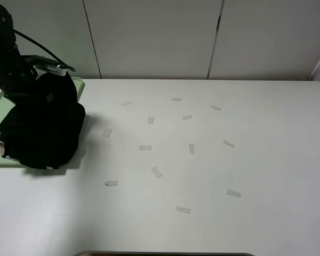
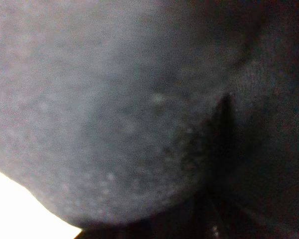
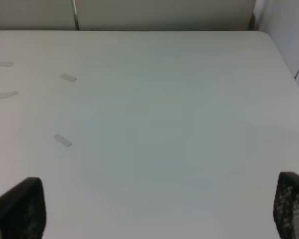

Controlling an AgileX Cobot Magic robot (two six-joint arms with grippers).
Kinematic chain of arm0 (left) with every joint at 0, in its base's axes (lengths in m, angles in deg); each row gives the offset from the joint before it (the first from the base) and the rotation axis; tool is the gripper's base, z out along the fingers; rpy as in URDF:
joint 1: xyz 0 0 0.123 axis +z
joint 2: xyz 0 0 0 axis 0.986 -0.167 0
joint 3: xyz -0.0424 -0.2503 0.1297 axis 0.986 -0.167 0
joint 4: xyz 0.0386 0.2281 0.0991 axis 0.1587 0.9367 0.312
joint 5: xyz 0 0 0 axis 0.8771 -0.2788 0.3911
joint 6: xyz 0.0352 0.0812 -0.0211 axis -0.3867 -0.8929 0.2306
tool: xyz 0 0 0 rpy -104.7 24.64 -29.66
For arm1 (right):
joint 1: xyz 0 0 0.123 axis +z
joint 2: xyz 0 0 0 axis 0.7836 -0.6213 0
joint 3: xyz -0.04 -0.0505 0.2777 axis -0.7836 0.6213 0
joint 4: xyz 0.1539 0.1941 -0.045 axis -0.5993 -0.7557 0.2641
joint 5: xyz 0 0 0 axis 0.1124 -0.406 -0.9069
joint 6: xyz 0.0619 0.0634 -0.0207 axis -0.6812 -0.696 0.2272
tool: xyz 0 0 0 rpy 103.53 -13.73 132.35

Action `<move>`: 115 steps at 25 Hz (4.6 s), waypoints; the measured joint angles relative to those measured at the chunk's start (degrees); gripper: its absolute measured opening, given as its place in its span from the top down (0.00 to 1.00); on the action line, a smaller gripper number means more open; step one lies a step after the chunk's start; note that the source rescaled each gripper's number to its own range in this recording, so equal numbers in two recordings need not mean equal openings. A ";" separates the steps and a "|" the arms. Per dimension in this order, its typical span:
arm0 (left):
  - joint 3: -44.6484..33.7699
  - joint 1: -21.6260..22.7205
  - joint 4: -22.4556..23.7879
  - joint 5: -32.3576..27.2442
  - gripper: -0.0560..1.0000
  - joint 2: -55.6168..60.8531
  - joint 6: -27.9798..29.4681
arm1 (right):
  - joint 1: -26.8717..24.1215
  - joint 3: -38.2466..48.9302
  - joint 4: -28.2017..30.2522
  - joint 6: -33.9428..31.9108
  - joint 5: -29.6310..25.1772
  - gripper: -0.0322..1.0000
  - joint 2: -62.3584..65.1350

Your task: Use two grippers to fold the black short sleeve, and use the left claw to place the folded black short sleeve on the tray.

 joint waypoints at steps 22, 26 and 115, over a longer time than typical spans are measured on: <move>0.00 6.52 4.88 13.52 0.74 0.00 -15.24 | 0.00 0.00 0.00 0.00 0.00 0.00 0.00; 0.00 6.80 5.52 13.79 0.74 0.00 -16.35 | 0.00 0.00 0.00 0.00 0.00 0.00 0.00; -0.44 -4.77 -7.65 -12.64 0.02 31.93 3.62 | 0.00 0.00 -0.06 0.00 0.00 0.00 0.00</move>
